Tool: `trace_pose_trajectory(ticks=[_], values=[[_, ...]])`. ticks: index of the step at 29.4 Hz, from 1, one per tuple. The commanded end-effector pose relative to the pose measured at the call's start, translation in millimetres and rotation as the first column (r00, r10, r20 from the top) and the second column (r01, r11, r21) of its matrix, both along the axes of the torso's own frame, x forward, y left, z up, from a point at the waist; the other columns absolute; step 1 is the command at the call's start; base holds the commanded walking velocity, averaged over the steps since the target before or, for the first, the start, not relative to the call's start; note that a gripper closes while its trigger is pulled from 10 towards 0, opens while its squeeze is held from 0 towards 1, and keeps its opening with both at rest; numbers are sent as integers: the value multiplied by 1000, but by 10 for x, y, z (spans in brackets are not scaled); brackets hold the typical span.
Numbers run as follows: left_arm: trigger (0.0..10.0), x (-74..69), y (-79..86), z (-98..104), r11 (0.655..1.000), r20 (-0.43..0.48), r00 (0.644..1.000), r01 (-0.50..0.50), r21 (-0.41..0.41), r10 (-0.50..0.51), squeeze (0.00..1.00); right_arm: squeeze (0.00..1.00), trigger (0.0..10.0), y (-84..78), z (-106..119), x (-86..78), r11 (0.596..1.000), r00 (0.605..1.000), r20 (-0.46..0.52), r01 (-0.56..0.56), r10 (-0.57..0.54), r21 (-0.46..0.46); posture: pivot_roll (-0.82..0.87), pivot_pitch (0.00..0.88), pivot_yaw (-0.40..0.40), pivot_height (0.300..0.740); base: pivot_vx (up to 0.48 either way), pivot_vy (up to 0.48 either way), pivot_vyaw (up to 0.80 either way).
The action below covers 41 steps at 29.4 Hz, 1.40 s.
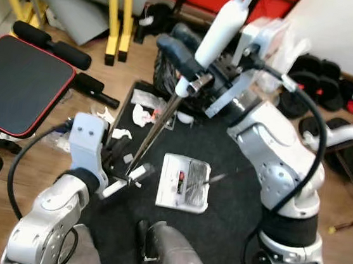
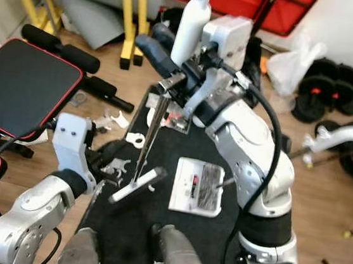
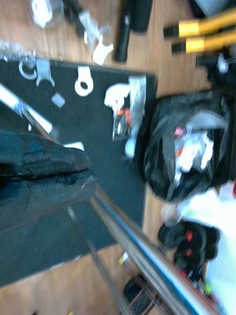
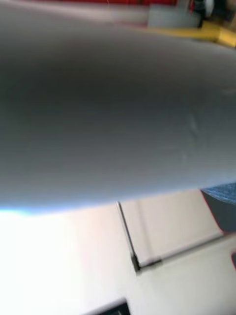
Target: Sweep floor
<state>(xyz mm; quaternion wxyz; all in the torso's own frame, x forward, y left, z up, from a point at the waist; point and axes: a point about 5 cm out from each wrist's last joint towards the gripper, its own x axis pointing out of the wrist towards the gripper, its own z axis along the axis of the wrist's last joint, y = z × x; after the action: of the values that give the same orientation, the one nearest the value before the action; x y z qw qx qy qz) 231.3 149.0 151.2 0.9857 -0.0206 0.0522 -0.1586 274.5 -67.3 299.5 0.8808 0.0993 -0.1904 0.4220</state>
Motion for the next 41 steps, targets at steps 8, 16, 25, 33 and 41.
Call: trace_pose_trajectory(ticks=[8,16,25,33,41], values=[[10000,-17,-17,-66,1000,-19,1000,3,5,-3,0,0,10000,24,42,-84,1000,997,79,-19,18,10,-108,229,-172,740,0,0,-800],[10000,9,-20,-35,1000,5,1000,2,12,-2,0,0,10000,36,19,-66,999,995,98,-1,4,-36,-111,224,-176,740,0,0,0],[10000,156,-10,224,999,166,986,21,44,-28,1000,0,10000,71,10,106,990,987,142,85,-69,-111,-112,190,-179,740,0,0,0],[10000,114,-153,361,979,264,947,153,135,-184,1000,0,10000,83,26,173,989,986,135,111,-98,-93,-109,180,-185,740,0,0,0],[10000,46,-490,299,906,248,886,324,271,-391,1000,0,10000,95,93,244,992,987,101,128,-126,-14,-111,174,-178,740,0,0,0]])
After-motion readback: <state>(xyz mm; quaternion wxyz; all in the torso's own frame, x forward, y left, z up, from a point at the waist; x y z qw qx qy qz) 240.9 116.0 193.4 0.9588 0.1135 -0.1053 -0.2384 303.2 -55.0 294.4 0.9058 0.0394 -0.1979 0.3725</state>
